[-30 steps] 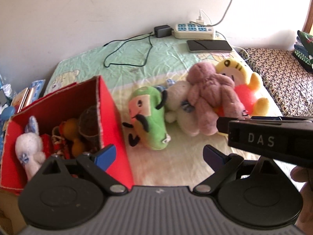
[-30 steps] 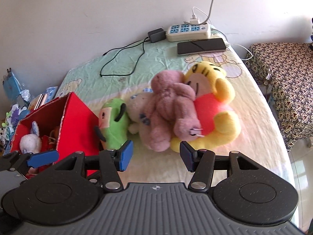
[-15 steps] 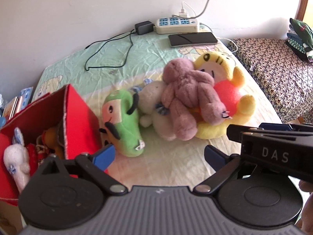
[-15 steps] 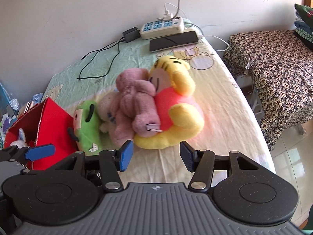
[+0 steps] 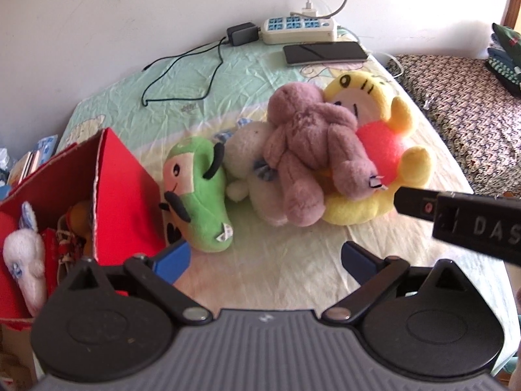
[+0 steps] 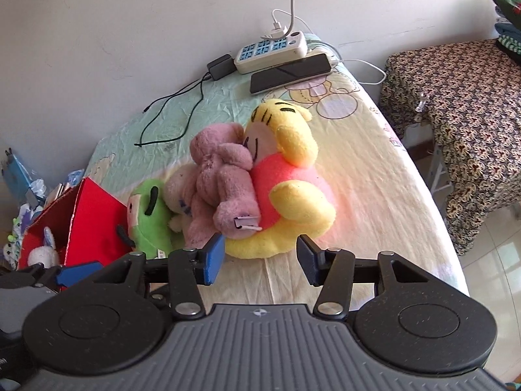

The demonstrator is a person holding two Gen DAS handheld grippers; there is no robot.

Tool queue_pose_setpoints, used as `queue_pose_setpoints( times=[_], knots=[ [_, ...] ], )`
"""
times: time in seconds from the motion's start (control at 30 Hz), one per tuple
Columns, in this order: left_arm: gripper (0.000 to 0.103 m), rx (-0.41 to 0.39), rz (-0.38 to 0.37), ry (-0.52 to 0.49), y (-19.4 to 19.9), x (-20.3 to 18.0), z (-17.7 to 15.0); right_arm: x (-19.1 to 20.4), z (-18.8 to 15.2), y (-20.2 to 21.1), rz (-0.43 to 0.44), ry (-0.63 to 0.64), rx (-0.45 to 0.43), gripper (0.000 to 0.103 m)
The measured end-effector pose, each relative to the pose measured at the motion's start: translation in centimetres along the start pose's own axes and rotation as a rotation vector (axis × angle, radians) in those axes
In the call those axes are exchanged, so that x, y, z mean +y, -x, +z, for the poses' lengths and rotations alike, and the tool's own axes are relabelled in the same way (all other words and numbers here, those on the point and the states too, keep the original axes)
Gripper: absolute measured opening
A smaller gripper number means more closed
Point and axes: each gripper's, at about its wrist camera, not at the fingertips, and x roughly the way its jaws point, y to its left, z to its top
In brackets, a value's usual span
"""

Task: Organize objects
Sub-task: 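Move the open right tool back over the plush pile, then grasp the pink-brown teddy bear with the right tool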

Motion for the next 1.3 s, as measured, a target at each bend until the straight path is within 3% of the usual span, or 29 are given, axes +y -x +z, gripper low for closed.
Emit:
queue_pose_setpoints(
  times=[0.37,0.67,0.97,1.13,1.3],
  knots=[
    [0.102,0.031,-0.005,-0.036,-0.8,-0.3,-0.8,0.2,-0.1,-0.3,0.041,-0.011,-0.001,0.042],
    [0.103,0.045,-0.033,-0.046,-1.3,0.0,-1.0,0.4,-1.1,-0.3,0.019,-0.007,0.004,0.042],
    [0.102,0.072,-0.159,0.018,-2.3,1.8,-1.0,0.0,-0.7,0.2,0.042,-0.026,-0.037,0.042],
    [0.101,0.009,-0.213,0.024,-1.9,2.8,-0.2,0.2,0.7,0.0,0.088,-0.020,-0.076,0.042],
    [0.099,-0.036,-0.355,0.067,-2.3,3.9,1.4,0.6,2.2,-1.4,0.134,0.003,-0.083,0.042]
  ],
)
